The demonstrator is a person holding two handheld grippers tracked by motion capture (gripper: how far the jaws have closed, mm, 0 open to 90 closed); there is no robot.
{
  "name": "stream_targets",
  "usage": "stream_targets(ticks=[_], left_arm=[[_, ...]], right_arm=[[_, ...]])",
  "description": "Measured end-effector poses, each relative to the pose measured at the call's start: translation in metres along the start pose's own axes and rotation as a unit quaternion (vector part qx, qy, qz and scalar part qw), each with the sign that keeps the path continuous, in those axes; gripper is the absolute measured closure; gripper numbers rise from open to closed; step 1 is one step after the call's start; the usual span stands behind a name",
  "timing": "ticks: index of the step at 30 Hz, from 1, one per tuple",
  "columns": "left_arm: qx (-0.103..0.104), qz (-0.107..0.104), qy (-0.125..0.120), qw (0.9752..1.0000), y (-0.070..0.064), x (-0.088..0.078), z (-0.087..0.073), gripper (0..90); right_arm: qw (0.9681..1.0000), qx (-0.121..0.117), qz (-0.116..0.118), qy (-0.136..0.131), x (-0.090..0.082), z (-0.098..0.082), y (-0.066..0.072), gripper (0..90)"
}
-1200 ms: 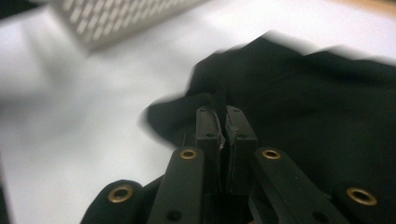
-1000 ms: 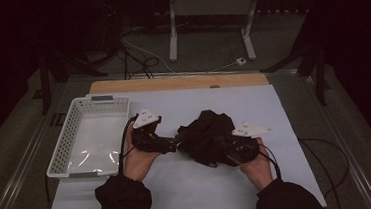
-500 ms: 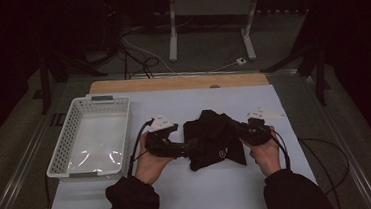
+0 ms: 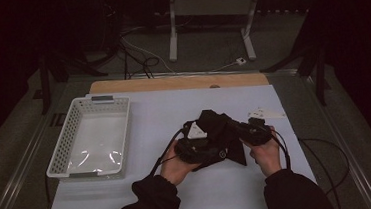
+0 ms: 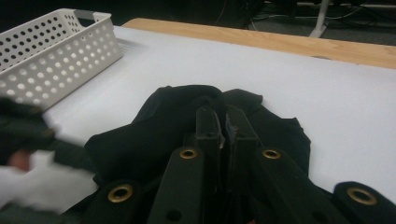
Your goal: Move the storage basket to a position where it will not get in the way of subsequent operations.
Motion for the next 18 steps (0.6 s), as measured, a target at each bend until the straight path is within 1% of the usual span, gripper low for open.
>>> stream_targets(ticks=[1, 2, 3, 4, 5, 6, 7, 8, 9, 11, 12, 13, 15, 16, 17, 18], left_arm=[[-0.008, 0.007, -0.006, 0.9999, 0.004, 0.002, 0.003, 52.2], [-0.020, 0.009, -0.014, 0.9997, 0.007, 0.004, 0.007, 52.5], [-0.026, 0.011, -0.015, 0.9995, 0.010, 0.005, 0.009, 55.5], [-0.034, 0.012, -0.018, 0.9992, 0.013, 0.005, 0.012, 60.9], [-0.042, 0.002, -0.021, 0.9989, 0.015, 0.005, 0.013, 67.1], [-0.048, -0.013, -0.024, 0.9985, 0.016, 0.002, 0.015, 76.4], [-0.052, -0.017, -0.028, 0.9981, 0.017, 0.000, 0.017, 84.8], [-0.055, -0.026, -0.032, 0.9976, 0.017, -0.004, 0.019, 87.9], [-0.056, -0.034, -0.037, 0.9972, 0.017, -0.008, 0.022, 88.3], [-0.057, -0.041, -0.039, 0.9968, 0.018, -0.015, 0.026, 88.7], [-0.063, -0.048, -0.043, 0.9959, 0.019, -0.018, 0.028, 88.7], [-0.070, -0.054, -0.044, 0.9950, 0.019, -0.021, 0.030, 88.7], [-0.081, -0.066, -0.045, 0.9935, 0.021, -0.024, 0.033, 88.5], [-0.083, -0.070, -0.044, 0.9931, 0.021, -0.025, 0.035, 88.4], [-0.086, -0.074, -0.041, 0.9927, 0.022, -0.026, 0.036, 88.3], [-0.088, -0.075, -0.040, 0.9925, 0.022, -0.027, 0.037, 88.2]], right_arm=[[1.0000, -0.001, 0.001, 0.001, 0.000, 0.000, 0.001, 86.3], [1.0000, -0.003, 0.003, 0.002, 0.000, 0.000, 0.002, 86.3], [1.0000, -0.003, 0.004, 0.002, 0.000, 0.000, 0.002, 86.2], [1.0000, -0.005, 0.006, 0.002, 0.000, 0.000, 0.003, 86.2], [1.0000, -0.006, 0.007, 0.003, 0.000, 0.000, 0.003, 86.2], [0.9999, -0.006, 0.008, 0.002, 0.000, 0.000, 0.003, 86.2], [0.9999, -0.007, 0.009, 0.003, -0.001, 0.000, 0.003, 86.2], [0.9999, -0.007, 0.011, 0.002, -0.001, 0.000, 0.003, 86.0], [0.9999, -0.008, 0.013, 0.001, -0.001, 0.000, 0.003, 85.9], [0.9997, -0.013, 0.018, 0.003, -0.002, 0.000, 0.003, 84.6], [0.9996, -0.017, 0.022, 0.005, -0.002, 0.000, 0.004, 82.3], [0.9993, -0.027, 0.023, 0.007, -0.001, 0.000, 0.005, 77.2], [0.9986, -0.050, 0.017, 0.011, -0.002, 0.000, 0.008, 66.5], [0.9981, -0.058, 0.014, 0.011, -0.004, 0.001, 0.009, 61.6], [0.9976, -0.066, 0.017, 0.008, -0.005, 0.003, 0.011, 58.0], [0.9970, -0.073, 0.025, 0.006, -0.007, 0.004, 0.013, 55.5]])
Point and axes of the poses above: each handheld gripper's, and its own axes: x roughly forward along the jaws, z roughly out of its top, y roughly to its left, the point moved 7 cm from there along x, roughly forward along the jaws, and after that the axes turned 3 degrees about z, right-handed, at the moved point
